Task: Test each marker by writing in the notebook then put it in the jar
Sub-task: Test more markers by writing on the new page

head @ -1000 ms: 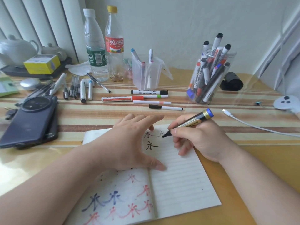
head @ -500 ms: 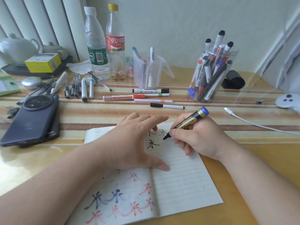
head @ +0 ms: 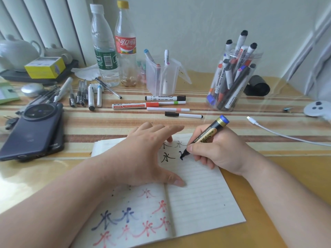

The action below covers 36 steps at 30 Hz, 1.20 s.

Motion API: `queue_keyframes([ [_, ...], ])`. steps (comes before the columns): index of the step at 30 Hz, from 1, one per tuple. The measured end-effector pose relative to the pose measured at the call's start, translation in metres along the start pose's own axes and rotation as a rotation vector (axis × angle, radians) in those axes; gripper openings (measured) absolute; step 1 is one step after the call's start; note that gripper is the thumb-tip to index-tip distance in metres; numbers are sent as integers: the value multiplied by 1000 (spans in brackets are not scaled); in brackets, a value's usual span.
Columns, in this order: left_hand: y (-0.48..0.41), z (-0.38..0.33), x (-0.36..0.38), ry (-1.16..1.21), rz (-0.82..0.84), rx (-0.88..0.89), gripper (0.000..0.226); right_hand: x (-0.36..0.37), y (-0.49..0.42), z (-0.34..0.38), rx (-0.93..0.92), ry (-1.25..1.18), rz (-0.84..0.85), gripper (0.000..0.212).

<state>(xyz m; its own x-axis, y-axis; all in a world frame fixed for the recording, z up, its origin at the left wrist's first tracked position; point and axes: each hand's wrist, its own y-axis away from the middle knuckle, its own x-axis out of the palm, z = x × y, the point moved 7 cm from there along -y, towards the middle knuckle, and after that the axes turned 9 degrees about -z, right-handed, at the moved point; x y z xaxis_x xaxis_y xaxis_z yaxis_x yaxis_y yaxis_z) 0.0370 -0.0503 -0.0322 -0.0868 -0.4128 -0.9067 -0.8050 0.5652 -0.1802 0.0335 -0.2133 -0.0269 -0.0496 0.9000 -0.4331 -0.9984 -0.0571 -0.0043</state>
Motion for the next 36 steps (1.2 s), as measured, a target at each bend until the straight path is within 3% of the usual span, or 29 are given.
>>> queue_keyframes([
  [10,0,0,0,-8,-2,-3,120,0,0,-1,-1,-8,-24,12],
  [18,0,-1,0,-8,5,-8,120,6,4,4,-40,27,55,9],
  [24,-1,0,0,-9,-6,-2,121,-6,-2,-3,9,-117,-78,11],
  [36,0,-1,0,-11,-3,-5,121,-4,-2,-1,-7,25,-91,13],
])
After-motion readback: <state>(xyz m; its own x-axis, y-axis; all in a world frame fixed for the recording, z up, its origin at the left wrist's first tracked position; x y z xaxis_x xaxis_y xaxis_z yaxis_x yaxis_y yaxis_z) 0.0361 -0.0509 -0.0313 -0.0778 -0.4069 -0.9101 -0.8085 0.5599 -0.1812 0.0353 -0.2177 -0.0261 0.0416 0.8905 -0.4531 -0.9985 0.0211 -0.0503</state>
